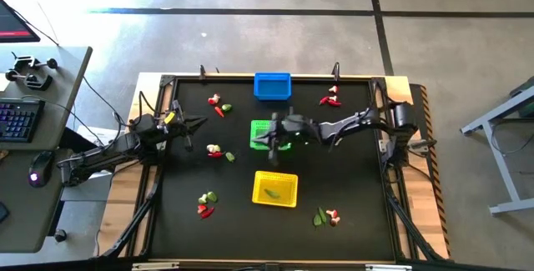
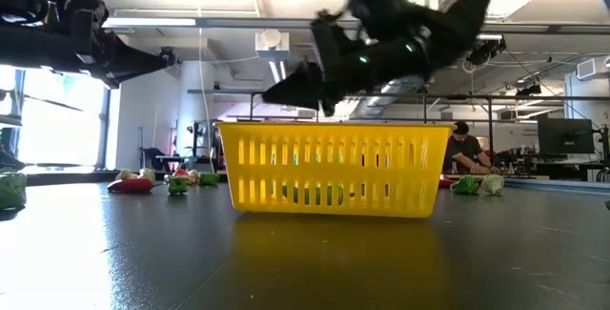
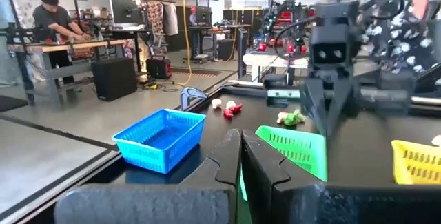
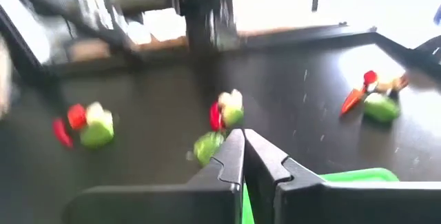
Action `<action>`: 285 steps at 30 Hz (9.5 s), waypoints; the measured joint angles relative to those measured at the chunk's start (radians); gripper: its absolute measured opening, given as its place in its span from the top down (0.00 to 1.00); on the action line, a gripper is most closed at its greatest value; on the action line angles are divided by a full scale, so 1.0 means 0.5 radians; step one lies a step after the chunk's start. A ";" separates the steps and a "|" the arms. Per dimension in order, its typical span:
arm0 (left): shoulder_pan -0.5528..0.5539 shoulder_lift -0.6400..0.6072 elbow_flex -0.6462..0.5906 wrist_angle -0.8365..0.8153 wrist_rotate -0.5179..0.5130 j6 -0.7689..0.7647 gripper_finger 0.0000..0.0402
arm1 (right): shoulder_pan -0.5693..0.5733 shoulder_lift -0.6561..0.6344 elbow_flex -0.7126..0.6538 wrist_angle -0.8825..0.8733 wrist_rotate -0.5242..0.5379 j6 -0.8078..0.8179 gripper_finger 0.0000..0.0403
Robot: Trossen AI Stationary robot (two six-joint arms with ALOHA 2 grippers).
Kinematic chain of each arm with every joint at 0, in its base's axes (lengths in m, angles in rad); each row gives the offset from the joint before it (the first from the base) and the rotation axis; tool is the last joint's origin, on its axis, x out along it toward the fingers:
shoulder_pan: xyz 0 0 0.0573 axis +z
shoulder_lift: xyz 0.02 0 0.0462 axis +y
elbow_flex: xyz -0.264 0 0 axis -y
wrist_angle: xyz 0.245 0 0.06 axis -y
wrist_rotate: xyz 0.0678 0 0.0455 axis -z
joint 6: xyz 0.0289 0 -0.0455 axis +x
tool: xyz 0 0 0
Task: Sort produce into baskets
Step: Put the red mushroom into the blue bin, then adjust the yellow bin, then put the green chili pepper into the green bin
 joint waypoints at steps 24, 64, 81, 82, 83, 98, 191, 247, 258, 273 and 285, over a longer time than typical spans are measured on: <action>0.000 0.000 0.000 0.020 -0.249 -0.102 1.00 | -0.775 -0.787 -0.875 -0.363 1.109 1.188 1.00; 0.000 0.183 0.000 0.020 -0.261 -0.191 1.00 | -1.535 -0.141 0.379 -2.628 0.808 0.877 0.80; 0.000 0.184 -0.001 0.020 -0.262 -0.150 1.00 | -1.557 -0.144 0.504 -2.904 0.673 0.306 0.91; 0.000 0.184 0.000 0.020 -0.262 -0.153 1.00 | -1.557 -0.143 0.536 -2.971 0.679 0.305 0.89; 0.000 0.184 -0.001 0.020 -0.261 -0.153 1.00 | -1.557 -0.144 0.568 -3.026 0.682 0.300 0.86; -0.001 0.184 -0.001 0.020 -0.259 -0.155 1.00 | -1.556 -0.147 0.546 -3.119 0.562 0.298 0.61; -0.001 0.504 -0.001 0.118 -0.205 -0.364 1.00 | -0.892 0.765 2.251 -3.093 0.206 -0.854 0.77; -0.002 0.564 -0.001 0.104 -0.019 -0.207 1.00 | 0.555 0.018 0.736 -2.198 0.569 0.658 1.00; -0.002 0.644 -0.001 0.101 -0.019 -0.207 1.00 | 0.610 0.018 0.736 -2.178 0.506 0.526 1.00; 0.000 0.655 -0.001 0.103 0.180 -0.206 1.00 | 0.593 -0.074 0.741 -2.113 0.741 0.214 1.00; -0.001 0.980 0.146 0.089 0.185 -0.200 1.00 | 0.288 -0.151 0.477 -1.419 0.514 -0.144 1.00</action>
